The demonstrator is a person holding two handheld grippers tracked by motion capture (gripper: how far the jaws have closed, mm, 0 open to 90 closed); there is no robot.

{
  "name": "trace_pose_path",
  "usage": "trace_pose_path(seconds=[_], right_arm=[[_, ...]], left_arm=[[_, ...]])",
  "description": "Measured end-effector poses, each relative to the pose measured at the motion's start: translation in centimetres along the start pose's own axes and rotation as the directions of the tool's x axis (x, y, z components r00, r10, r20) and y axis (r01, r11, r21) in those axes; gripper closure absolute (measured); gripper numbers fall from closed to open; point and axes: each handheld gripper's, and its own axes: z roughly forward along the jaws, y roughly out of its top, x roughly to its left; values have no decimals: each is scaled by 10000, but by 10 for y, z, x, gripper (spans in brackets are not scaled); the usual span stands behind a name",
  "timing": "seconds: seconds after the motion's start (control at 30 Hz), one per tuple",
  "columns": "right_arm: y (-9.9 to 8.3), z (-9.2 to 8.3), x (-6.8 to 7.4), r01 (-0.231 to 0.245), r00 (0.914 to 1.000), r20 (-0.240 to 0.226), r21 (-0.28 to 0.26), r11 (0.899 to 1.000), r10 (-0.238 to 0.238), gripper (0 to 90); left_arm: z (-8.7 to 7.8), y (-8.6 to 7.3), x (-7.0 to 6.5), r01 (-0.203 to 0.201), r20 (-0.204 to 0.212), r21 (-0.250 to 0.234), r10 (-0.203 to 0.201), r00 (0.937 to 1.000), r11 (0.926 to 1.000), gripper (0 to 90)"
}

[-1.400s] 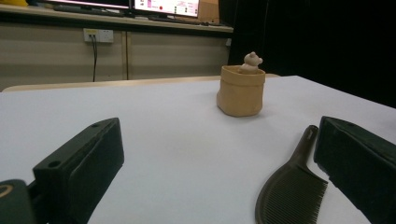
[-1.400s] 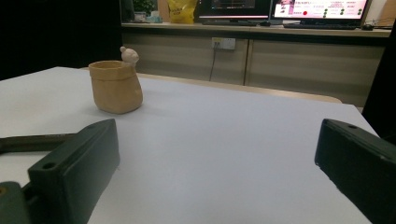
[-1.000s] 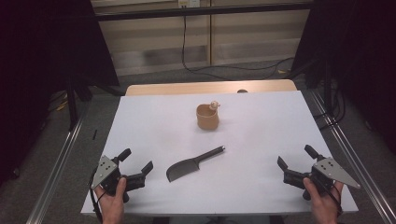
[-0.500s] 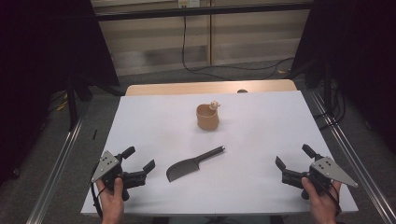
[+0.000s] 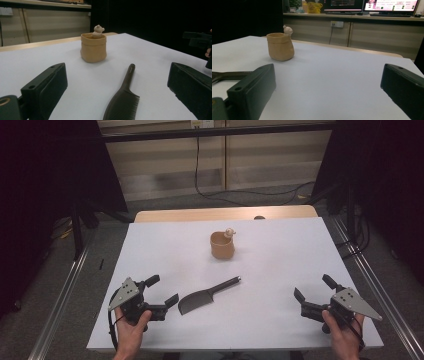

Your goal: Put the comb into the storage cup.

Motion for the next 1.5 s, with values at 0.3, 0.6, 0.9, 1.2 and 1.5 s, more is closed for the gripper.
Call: trace_pose_path(seconds=[0.3, 0.6, 0.9, 1.2, 1.5], right_arm=[[0, 0, 0, 11, 10000, -22, -44, 10000, -11, 0], [0, 1, 1, 45, 10000, -62, -50, 10000, -45, 0], [0, 1, 1, 58, 9999, -90, -55, 10000, -58, 0], [0, 0, 1, 24, 10000, -95, -51, 10000, -25, 0], [0, 1, 1, 24, 9999, -106, -66, 10000, -25, 0]], left_arm=[[15, 4, -2, -183, 166, -147, 185, 9997, 9997, 24], [33, 11, -3, -151, 247, -367, 160, 9996, 9992, 24], [50, 17, -8, -365, 624, -409, 390, 9973, 9985, 25], [69, 23, -12, -496, 987, -324, 526, 9937, 9982, 24], [85, 25, -13, -570, 1216, -30, 569, 9909, 9984, 32]])
